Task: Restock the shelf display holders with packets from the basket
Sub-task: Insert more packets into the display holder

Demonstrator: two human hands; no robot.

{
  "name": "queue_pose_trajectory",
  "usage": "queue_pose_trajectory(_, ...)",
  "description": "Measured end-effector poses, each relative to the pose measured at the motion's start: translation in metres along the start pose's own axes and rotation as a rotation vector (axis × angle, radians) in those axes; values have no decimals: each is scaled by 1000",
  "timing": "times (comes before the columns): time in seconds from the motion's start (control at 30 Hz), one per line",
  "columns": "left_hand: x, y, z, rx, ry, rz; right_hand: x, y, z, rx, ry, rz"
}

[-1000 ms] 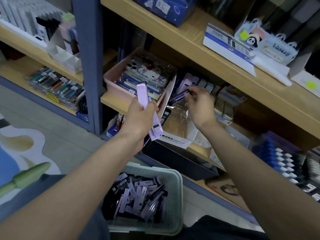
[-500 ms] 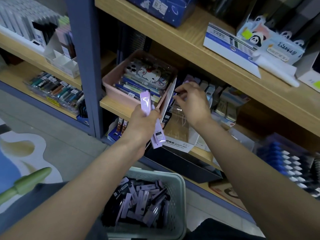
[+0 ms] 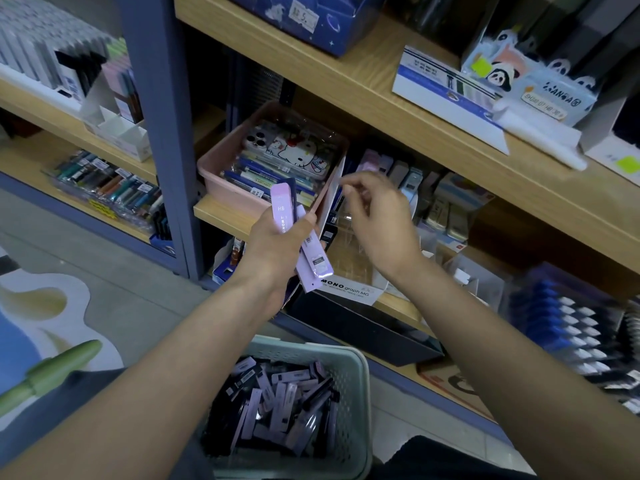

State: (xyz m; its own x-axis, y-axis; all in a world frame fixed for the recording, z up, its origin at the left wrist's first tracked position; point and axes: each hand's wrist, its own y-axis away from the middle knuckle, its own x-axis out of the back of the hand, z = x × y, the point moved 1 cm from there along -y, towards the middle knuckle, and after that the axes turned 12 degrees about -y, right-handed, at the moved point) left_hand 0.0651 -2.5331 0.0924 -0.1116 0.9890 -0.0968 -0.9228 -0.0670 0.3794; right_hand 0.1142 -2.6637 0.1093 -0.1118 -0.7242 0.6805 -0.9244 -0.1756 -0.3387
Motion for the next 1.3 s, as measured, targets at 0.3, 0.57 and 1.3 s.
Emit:
queue_pose_trajectory(0.3,4,-1,-4,7,48,28,-9,53,-22,-313,-408,-313)
queue_pose_trajectory(0.57,5,-2,-3,17,88,11,10,46,-16,-207,-264,-91)
queue_pose_trajectory(1.3,-5,-3,-4,46,109,-49,36,4,27,-161,14,449)
